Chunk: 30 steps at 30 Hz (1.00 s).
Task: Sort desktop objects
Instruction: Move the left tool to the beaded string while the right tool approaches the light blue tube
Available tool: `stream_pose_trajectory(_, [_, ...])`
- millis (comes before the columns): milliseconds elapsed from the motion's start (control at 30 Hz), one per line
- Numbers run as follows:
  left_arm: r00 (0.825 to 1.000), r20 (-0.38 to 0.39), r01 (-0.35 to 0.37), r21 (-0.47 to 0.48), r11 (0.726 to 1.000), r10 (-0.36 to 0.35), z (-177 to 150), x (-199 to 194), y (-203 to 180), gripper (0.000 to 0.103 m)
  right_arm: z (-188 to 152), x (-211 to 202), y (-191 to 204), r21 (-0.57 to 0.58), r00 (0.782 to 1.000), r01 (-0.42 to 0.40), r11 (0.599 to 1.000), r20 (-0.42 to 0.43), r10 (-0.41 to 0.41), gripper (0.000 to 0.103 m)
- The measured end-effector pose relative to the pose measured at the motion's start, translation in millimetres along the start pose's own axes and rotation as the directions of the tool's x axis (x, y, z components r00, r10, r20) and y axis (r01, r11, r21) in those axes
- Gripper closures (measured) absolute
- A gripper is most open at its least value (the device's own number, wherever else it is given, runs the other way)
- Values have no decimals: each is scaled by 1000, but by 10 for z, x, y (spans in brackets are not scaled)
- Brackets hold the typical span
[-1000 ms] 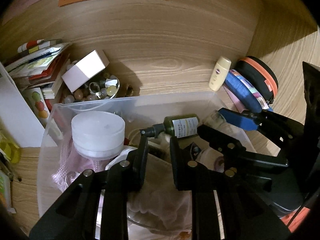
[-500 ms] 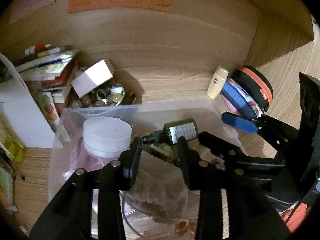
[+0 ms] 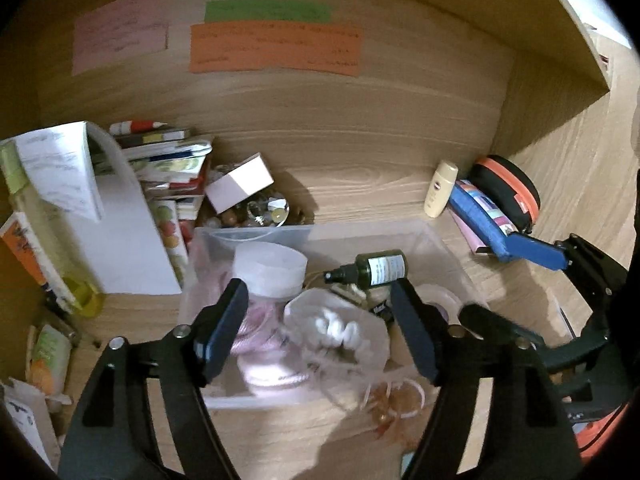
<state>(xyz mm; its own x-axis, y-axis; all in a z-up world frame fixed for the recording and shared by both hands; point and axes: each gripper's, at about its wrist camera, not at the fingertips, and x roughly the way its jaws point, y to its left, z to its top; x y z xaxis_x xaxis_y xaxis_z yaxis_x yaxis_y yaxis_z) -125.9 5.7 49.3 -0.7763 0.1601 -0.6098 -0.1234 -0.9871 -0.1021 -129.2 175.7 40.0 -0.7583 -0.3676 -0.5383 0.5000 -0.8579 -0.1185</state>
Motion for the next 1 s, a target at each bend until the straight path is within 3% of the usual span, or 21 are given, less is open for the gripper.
stream_pose_trajectory(100, [1000, 7, -21, 2, 1000, 21, -82, -91, 36, 27, -61, -116, 100, -23, 1000, 16, 1000, 5, -16, 20])
stream_pose_trajectory(433, [999, -22, -32, 8, 999, 32, -381, -289, 120, 12, -316, -257, 297, -47, 998, -38, 998, -61, 35, 20])
stream_pose_trajectory(700, [995, -83, -54, 35, 998, 56, -695, -310, 178, 10, -623, -271, 406, -61, 985, -94, 994, -148, 84, 20])
stream_pose_trajectory(900, [985, -147, -85, 26, 996, 88, -980, -289, 298, 10, -855, -288, 623, -125, 959, -203, 971, -224, 172, 20])
stream_pose_trajectory(1000, [981, -176, -81, -7, 997, 79, -1095, -287, 386, 10, -939, -244, 769, -146, 935, -280, 949, -268, 235, 20])
